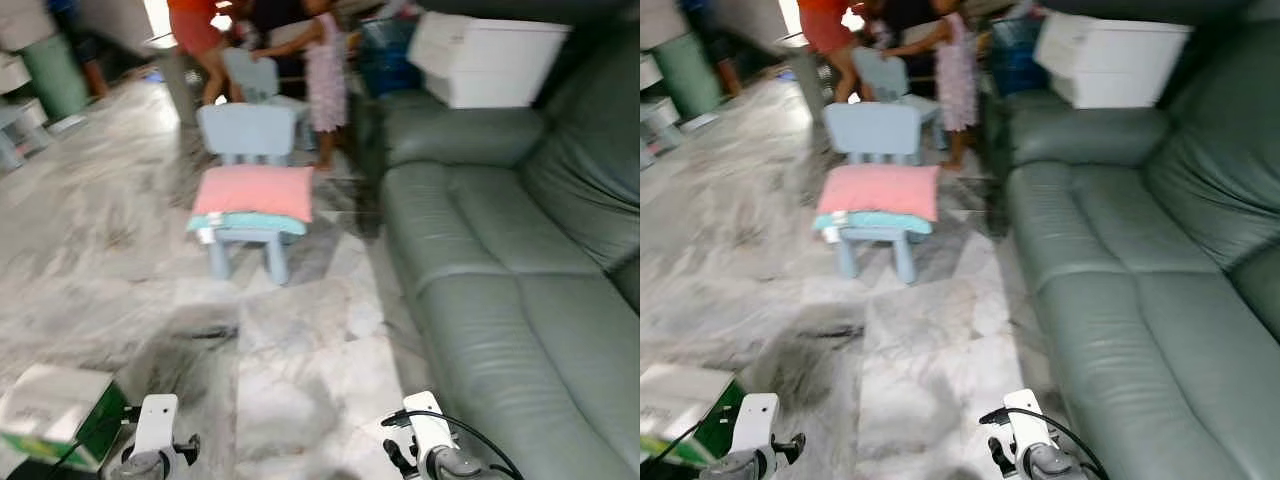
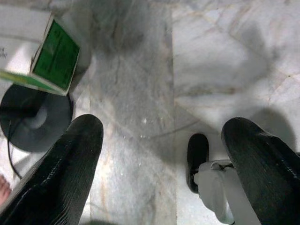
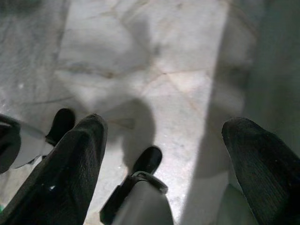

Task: Move the pillow to the sofa

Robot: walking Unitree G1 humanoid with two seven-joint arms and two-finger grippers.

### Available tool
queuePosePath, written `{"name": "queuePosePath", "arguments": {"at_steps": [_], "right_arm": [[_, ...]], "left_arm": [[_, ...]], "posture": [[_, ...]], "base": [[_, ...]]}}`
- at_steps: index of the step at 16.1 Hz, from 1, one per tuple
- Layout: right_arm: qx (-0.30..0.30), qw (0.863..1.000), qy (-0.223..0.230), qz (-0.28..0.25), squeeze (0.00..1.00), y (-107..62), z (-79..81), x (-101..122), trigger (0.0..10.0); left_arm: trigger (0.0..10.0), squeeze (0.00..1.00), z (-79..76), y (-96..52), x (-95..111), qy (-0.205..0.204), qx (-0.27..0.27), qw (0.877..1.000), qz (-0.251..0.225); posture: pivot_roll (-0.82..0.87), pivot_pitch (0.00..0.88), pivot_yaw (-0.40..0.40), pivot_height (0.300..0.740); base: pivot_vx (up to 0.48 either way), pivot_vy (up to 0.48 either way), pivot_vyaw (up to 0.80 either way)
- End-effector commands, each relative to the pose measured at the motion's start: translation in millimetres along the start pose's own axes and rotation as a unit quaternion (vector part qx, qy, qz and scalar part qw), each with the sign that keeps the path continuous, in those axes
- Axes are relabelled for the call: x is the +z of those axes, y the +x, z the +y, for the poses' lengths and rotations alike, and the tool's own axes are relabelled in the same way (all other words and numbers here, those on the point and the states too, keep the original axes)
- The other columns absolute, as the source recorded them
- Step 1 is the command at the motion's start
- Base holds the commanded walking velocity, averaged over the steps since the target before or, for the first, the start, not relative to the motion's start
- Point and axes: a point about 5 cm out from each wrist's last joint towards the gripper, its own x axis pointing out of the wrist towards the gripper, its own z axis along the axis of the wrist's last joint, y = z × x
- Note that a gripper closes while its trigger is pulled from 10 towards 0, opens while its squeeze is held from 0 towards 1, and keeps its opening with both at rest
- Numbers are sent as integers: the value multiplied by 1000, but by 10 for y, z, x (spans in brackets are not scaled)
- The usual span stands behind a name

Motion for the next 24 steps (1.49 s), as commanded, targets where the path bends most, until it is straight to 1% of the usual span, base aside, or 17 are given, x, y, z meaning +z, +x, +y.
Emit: {"name": "queuePosePath", "arguments": {"at_steps": [1,5,8,11,15,23,24], "right_arm": [[-3,1000,1,-8,0,6,-6,53,10000],[-3,1000,1,-9,0,-1,-35,50,10000],[-3,1000,1,-12,0,7,-19,84,10000],[-4,1000,0,-11,0,9,-35,109,10000],[-5,1000,-7,-7,0,0,-68,79,10000],[-6,1000,-9,-1,0,-3,-52,31,10000],[-6,1000,-7,-1,0,-3,-47,27,10000]], "left_arm": [[10000,0,38,0,24,2,9,1000,-2],[10000,0,48,0,42,-1,11,1000,-6],[10000,0,51,1,47,1,9,1000,-5],[10000,0,50,0,44,3,4,1000,-5],[10000,0,52,-2,34,5,1,1000,-3],[10000,0,46,-1,33,15,-1,1000,-2],[10000,0,45,-2,31,23,-2,1000,-2]], "posture": [[-88,0,25,740],[-87,0,25,740],[-88,0,25,740],[-86,0,23,740],[-86,0,24,740],[-85,0,26,740],[-85,0,26,740]], "base": [[0,0,800],[0,0,717],[0,0,0],[0,0,0],[285,281,0],[294,379,0],[300,375,0]]}}
